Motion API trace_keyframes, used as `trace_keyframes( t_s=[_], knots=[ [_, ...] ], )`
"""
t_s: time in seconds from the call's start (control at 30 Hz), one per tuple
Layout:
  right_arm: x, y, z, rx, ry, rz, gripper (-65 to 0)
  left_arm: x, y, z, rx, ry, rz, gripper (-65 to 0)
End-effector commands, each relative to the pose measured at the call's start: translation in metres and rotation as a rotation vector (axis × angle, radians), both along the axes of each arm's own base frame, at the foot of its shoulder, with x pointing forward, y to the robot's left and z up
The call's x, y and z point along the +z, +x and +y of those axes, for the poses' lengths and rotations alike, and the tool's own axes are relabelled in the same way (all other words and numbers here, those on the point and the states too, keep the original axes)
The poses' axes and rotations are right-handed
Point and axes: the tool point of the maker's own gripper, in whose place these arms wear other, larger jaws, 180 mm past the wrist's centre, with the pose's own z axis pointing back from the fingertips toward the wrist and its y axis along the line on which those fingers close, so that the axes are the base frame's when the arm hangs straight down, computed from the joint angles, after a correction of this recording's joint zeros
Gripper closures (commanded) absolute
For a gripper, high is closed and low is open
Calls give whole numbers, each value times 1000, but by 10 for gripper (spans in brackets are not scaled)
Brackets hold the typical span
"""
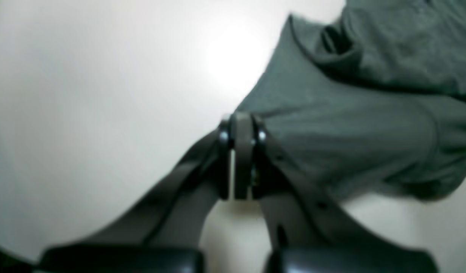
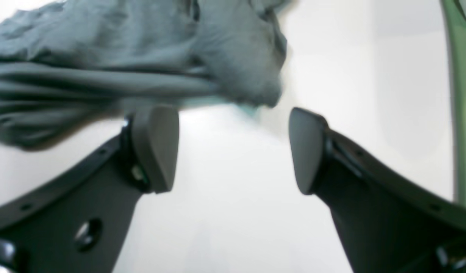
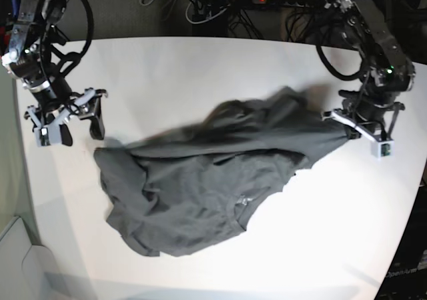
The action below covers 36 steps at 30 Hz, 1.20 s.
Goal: Layout the t-shirt on the table in an organized manner, then fold the t-shirt properly
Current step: 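Grasp the t-shirt edge with the left gripper and pull it outward, then move the right gripper to the t-shirt edge nearest it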
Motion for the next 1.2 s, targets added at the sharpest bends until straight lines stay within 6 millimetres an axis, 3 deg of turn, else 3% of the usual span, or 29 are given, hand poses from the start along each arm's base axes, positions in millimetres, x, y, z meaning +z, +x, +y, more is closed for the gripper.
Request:
trace_keyframes(
  t_s=[0.0, 0.17, 0.27, 0.67, 0.8, 1.03, 1.17],
  knots=[
    [14, 5, -1, 5, -1, -51, -459, 18, 4, 8, 3, 28, -50, -5],
    [9, 0, -1, 4, 0, -34, -459, 16, -25, 45, 23, 105, 32, -5],
    [5, -5, 0, 6, 1, -19, -459, 11, -35, 57, 44, 121, 54, -5],
    [1, -11, 3, 12, 1, -3, -461, -6, -68, 76, 40, 174, 161, -5],
    [-1, -11, 16, 54, 6, 4, -463, -5, -72, 82, 63, 174, 162, -5],
    [-23, -20, 40, 161, -24, 126, -463, -1, -80, 96, 107, 186, 160, -5],
    [-22, -14, 41, 162, -19, 115, -464, 0, -79, 96, 107, 185, 158, -5]
  ],
)
